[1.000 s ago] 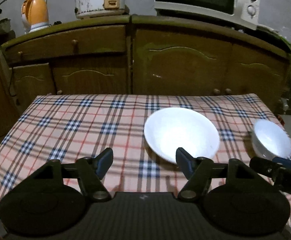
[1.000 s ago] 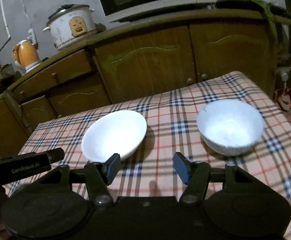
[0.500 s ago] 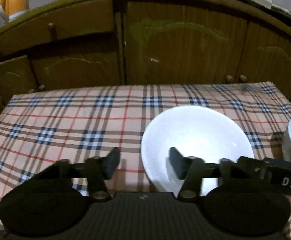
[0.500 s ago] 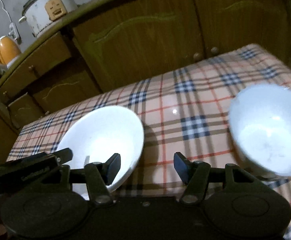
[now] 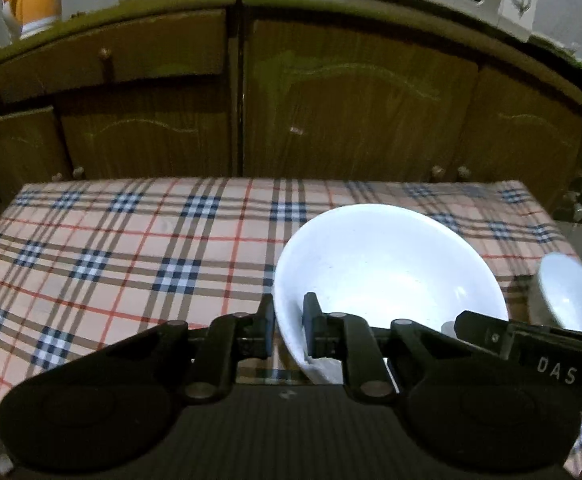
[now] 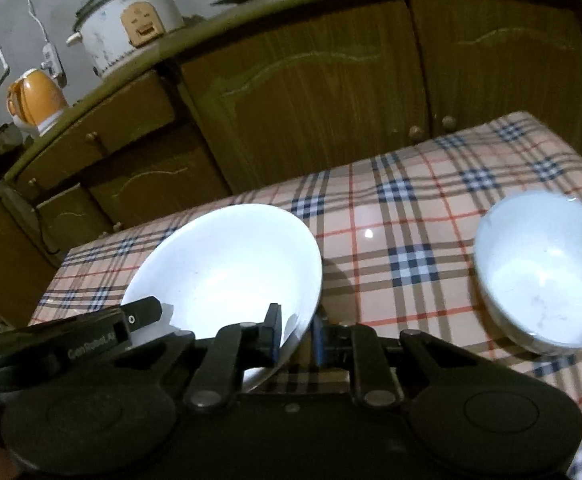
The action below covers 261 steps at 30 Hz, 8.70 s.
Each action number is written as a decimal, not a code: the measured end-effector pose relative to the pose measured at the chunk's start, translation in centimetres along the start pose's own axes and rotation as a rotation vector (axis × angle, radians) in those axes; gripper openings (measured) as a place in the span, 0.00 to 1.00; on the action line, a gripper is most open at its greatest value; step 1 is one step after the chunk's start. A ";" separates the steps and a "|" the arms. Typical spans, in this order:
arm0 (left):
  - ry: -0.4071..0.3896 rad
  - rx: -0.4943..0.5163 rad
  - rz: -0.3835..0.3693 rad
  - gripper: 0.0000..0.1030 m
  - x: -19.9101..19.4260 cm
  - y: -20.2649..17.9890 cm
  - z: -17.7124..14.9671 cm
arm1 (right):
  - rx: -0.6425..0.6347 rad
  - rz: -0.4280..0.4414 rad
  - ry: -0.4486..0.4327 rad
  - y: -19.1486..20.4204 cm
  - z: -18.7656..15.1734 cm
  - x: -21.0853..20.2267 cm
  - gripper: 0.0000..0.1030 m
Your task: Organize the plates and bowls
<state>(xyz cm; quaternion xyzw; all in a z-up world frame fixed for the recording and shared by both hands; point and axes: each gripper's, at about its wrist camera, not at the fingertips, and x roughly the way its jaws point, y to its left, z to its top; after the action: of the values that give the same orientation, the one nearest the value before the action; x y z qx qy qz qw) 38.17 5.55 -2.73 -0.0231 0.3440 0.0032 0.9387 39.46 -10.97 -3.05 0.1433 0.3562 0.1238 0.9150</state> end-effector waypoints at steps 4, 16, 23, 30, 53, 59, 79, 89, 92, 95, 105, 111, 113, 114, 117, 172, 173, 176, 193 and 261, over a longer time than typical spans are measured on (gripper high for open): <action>-0.030 0.014 0.002 0.16 -3.4 -1.2 0.1 | -0.010 -0.001 -0.034 0.3 0.0 -3.3 0.21; -0.100 0.038 -0.013 0.17 -11.5 -3.8 -0.8 | -0.066 -0.024 -0.140 1.2 -1.3 -13.4 0.21; -0.119 0.057 -0.028 0.17 -14.0 -5.5 -2.1 | -0.075 -0.040 -0.175 1.0 -2.9 -17.6 0.21; -0.127 0.069 -0.031 0.18 -15.7 -6.5 -3.4 | -0.083 -0.053 -0.206 1.1 -4.6 -20.8 0.21; -0.129 0.122 -0.076 0.19 -18.6 -9.4 -8.5 | -0.028 -0.078 -0.240 -2.2 -10.6 -26.2 0.21; -0.101 0.134 -0.089 0.19 -18.1 -9.7 -9.9 | -0.013 -0.090 -0.221 -3.3 -12.2 -26.2 0.21; -0.001 0.183 -0.075 0.19 -15.0 -10.1 -13.9 | 0.044 -0.110 -0.105 -5.7 -16.6 -22.6 0.21; 0.046 0.211 -0.050 0.19 -13.1 -9.6 -15.4 | 0.044 -0.107 -0.053 -6.3 -18.6 -20.0 0.21; 0.028 0.233 -0.045 0.19 -13.0 -9.8 -15.7 | 0.043 -0.111 -0.050 -6.4 -18.8 -19.6 0.21; 0.019 0.242 -0.041 0.20 -13.0 -10.0 -15.7 | 0.040 -0.119 -0.050 -6.4 -18.8 -19.4 0.21; 0.024 0.283 -0.012 0.25 -12.8 -10.3 -15.9 | 0.024 -0.126 -0.031 -6.1 -18.9 -19.2 0.21; 0.020 0.295 -0.018 0.28 -12.9 -10.4 -16.0 | -0.009 -0.136 -0.027 -5.7 -18.9 -19.1 0.23; 0.021 0.284 -0.025 0.29 -13.0 -10.2 -15.9 | -0.011 -0.142 -0.027 -5.7 -18.8 -19.2 0.22; 0.020 0.278 -0.026 0.29 -13.0 -10.2 -15.7 | -0.014 -0.147 -0.029 -5.7 -18.8 -19.3 0.27; 0.020 0.253 -0.035 0.32 -13.3 -10.0 -15.3 | -0.023 -0.155 -0.041 -5.5 -18.4 -19.7 0.37; 0.045 0.187 -0.169 0.71 0.9 -16.5 0.1 | 0.122 -0.174 -0.183 -18.1 -0.5 -10.3 0.74; 0.049 0.186 -0.169 0.71 1.6 -16.7 0.2 | 0.129 -0.176 -0.168 -18.3 -0.1 -9.4 0.74; 0.065 0.210 -0.174 0.70 3.6 -17.7 0.3 | 0.159 -0.185 -0.134 -19.3 0.4 -6.8 0.74; 0.167 0.225 -0.249 0.16 8.6 -19.1 -0.4 | 0.231 -0.164 -0.056 -19.5 -0.2 -2.2 0.24; -0.080 0.229 -0.137 0.17 -18.3 -13.2 -10.8 | 0.098 -0.080 -0.216 -3.7 -13.4 -26.9 0.24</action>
<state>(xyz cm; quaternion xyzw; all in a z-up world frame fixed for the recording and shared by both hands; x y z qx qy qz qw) 17.50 -7.95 1.38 0.0607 0.3021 -0.0990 0.9462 11.46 -20.96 2.77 0.1859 0.2666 0.0535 0.9442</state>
